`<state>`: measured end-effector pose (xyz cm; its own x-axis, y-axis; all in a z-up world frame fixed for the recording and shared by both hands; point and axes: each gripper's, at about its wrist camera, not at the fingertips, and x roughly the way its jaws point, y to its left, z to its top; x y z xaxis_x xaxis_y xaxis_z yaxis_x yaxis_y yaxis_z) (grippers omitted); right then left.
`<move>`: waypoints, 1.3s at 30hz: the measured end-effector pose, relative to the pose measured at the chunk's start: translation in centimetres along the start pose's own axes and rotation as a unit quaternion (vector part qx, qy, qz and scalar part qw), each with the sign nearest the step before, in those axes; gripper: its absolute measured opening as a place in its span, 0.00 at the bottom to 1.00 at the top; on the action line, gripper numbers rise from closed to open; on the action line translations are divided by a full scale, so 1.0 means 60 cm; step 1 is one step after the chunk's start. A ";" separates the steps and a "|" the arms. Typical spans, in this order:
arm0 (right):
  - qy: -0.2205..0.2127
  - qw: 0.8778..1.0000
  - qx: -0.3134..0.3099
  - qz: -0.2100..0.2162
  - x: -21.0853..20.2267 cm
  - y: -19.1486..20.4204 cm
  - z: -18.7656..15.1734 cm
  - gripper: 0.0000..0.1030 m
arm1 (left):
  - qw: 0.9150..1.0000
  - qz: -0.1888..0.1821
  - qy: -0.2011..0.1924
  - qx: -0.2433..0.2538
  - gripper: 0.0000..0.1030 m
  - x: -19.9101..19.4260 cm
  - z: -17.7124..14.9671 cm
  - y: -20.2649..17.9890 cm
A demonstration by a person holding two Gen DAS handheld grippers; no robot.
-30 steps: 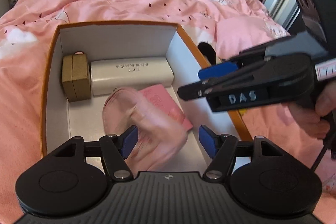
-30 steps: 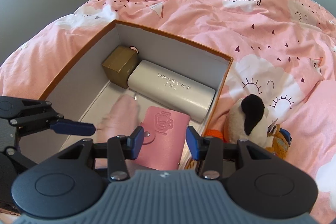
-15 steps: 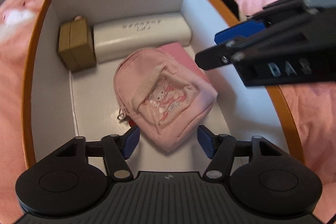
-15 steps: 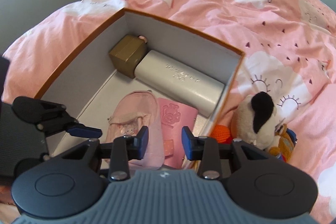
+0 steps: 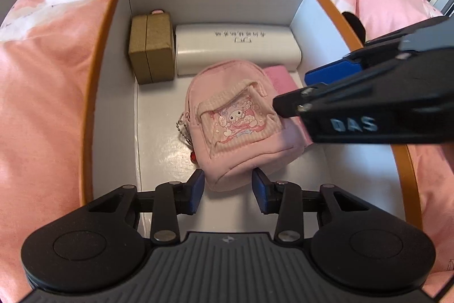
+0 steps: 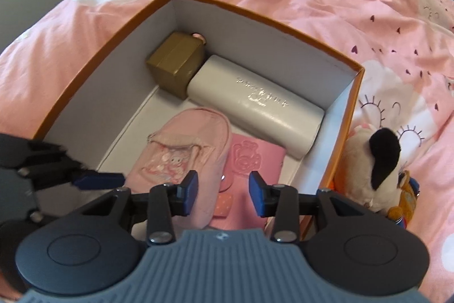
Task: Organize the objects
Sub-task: 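Lower the pink pouch into the box with the left gripper while the right releases the card holder, then push the pink pouch and card holder flat beside the cream case with both grippers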
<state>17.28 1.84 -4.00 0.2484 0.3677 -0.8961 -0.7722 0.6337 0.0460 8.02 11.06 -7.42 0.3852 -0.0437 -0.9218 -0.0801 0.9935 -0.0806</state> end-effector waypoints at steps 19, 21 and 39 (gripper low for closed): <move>0.078 0.959 -0.269 0.048 0.020 0.016 -0.012 0.46 | 0.992 0.066 -0.018 0.107 0.58 -0.013 -0.007 -0.049; 0.090 0.949 -0.298 0.045 0.030 0.021 -0.014 0.49 | 0.991 0.062 -0.030 0.117 0.63 -0.019 -0.006 -0.052; 0.112 0.968 -0.223 -0.006 0.074 0.016 -0.015 0.44 | 0.989 0.079 -0.042 0.120 0.48 0.014 0.013 -0.048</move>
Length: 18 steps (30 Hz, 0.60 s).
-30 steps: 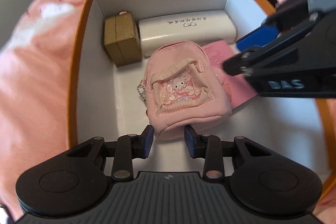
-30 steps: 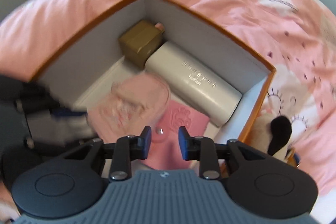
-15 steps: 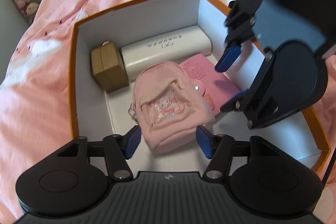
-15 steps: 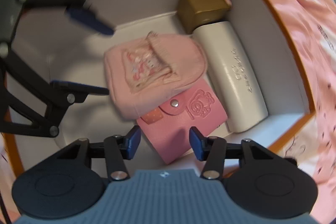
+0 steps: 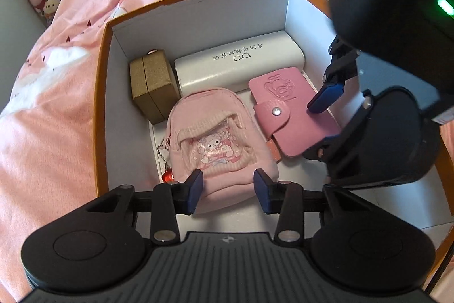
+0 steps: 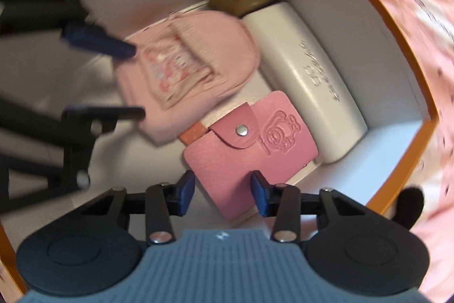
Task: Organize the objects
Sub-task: 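Push the pink pouch and card holder flat beside the cream case with both grippers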
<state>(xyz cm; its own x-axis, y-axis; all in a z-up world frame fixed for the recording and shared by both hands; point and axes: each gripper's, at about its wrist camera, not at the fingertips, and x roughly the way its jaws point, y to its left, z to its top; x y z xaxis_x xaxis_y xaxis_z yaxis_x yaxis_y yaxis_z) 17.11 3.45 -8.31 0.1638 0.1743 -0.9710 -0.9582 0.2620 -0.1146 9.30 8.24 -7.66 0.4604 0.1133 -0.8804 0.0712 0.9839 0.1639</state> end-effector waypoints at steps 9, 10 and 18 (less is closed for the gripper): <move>-0.012 1.000 -0.022 -0.008 -0.010 -0.005 -0.011 0.45 | 0.999 -0.007 -0.012 0.035 0.62 -0.018 -0.012 -0.007; -0.017 1.000 -0.021 -0.005 -0.016 -0.008 -0.014 0.45 | 0.999 -0.006 -0.014 0.036 0.62 -0.018 -0.011 -0.007; -0.074 0.988 0.116 0.068 -0.060 -0.056 -0.026 0.40 | 0.998 0.024 0.004 0.064 0.62 -0.014 -0.015 -0.020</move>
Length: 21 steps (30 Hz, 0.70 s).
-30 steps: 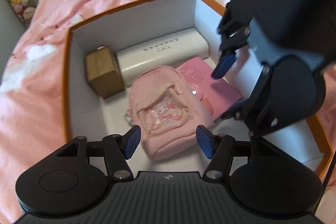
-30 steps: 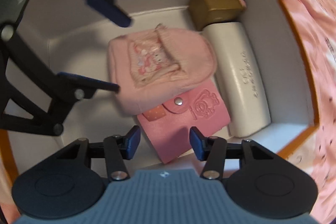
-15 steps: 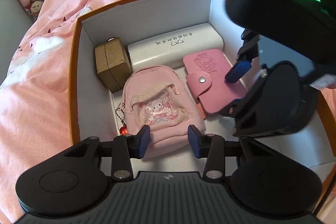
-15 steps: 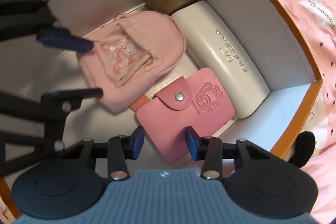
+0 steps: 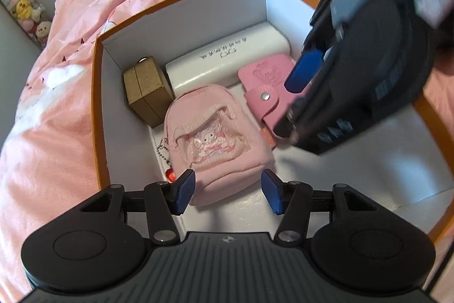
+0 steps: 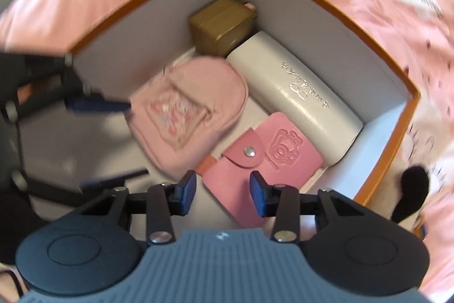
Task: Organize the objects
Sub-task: 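Push the pink pouch and card holder flat beside the cream case with both grippers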
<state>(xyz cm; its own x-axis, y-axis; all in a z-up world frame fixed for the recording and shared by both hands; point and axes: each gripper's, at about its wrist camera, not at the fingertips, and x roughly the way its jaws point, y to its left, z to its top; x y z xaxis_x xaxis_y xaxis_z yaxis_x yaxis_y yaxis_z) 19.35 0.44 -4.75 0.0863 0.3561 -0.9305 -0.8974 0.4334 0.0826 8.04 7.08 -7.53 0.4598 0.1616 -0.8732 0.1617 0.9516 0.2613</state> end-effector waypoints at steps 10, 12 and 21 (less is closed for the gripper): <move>-0.039 0.982 0.173 0.064 0.032 0.034 0.037 0.40 | 1.000 0.022 0.019 -0.001 0.50 0.015 -0.001 0.002; -0.039 0.978 0.195 0.063 0.039 0.030 0.034 0.40 | 1.000 0.021 0.019 -0.002 0.50 0.016 -0.002 0.004; -0.055 0.968 0.240 0.040 0.055 0.027 0.015 0.11 | 1.000 0.016 0.010 -0.012 0.48 0.014 -0.005 0.010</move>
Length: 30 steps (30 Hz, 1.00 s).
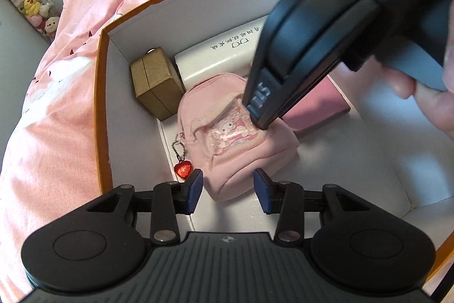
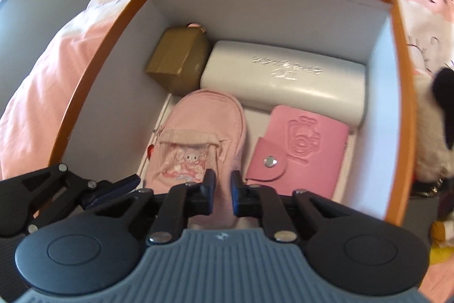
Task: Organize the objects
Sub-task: 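Push the pink pouch and card holder flat beside the cream case with both grippers, then move both grippers back to the dark grey box and photo card pack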
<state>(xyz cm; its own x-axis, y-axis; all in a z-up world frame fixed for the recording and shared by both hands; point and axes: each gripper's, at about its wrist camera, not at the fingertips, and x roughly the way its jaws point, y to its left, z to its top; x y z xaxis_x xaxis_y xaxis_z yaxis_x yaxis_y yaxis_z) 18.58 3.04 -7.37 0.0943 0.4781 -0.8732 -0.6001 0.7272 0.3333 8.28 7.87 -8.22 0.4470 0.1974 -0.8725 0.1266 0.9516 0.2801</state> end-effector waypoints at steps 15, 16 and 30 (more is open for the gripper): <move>0.005 0.999 0.034 -0.011 0.017 -0.003 0.004 0.10 | 0.999 0.016 0.035 -0.025 0.36 0.023 0.016 -0.003; 0.004 1.000 0.026 -0.013 0.016 0.000 0.002 0.10 | 0.999 0.016 0.035 -0.024 0.36 0.023 0.014 -0.004; -0.092 0.995 -0.023 -0.015 -0.108 0.001 -0.025 0.32 | 0.999 -0.028 0.001 -0.047 0.56 -0.020 0.001 0.003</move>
<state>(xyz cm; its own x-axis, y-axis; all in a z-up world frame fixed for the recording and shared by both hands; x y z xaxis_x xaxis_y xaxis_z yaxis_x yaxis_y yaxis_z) 16.74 -0.76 -2.23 0.2543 0.5415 -0.8013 -0.6299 0.7214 0.2876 7.80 7.79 -7.13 0.4399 0.1434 -0.8865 0.0682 0.9790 0.1922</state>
